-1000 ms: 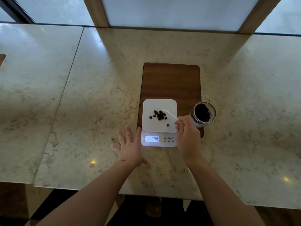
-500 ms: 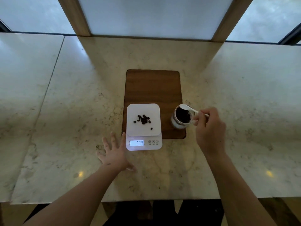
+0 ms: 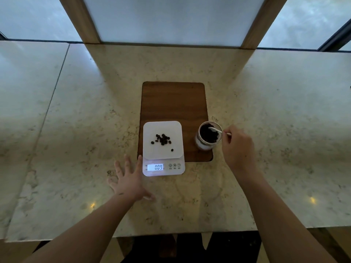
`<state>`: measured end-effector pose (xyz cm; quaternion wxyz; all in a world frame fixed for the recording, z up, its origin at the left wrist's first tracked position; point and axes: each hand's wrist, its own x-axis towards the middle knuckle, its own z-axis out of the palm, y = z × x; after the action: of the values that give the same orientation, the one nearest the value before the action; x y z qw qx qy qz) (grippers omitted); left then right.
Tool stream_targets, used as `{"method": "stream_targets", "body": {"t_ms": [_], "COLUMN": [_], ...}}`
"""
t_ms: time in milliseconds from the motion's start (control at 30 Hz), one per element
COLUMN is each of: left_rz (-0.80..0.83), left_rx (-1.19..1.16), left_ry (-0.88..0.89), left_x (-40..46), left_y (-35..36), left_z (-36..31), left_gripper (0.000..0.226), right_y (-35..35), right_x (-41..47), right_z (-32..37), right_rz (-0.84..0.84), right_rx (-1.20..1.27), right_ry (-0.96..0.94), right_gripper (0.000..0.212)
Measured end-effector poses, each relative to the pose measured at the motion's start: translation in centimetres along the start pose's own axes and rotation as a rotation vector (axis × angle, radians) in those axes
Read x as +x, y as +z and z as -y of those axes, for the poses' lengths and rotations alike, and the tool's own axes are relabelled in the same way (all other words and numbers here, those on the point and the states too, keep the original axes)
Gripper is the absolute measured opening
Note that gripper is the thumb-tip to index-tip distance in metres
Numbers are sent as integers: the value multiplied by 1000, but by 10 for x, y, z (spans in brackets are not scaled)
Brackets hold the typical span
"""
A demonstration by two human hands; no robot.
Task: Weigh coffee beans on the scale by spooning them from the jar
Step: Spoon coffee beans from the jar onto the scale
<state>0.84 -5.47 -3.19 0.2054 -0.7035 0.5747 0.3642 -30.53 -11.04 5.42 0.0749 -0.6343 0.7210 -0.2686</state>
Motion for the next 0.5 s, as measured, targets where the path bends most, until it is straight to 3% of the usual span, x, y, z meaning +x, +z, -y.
{"method": "stream_targets", "body": {"t_ms": [167, 500], "left_rz": [-6, -23], "left_rx": [5, -9], "left_ry": [-8, -15], "left_x": [2, 1], "left_y": [1, 3], "left_z": [0, 2], "left_gripper": [165, 167], "right_y": [7, 16], "right_x": [-3, 0], "right_z": [-5, -8], "right_rz": [30, 178], "right_rx": [36, 300], "right_ry": [70, 490], "right_gripper": [15, 19]}}
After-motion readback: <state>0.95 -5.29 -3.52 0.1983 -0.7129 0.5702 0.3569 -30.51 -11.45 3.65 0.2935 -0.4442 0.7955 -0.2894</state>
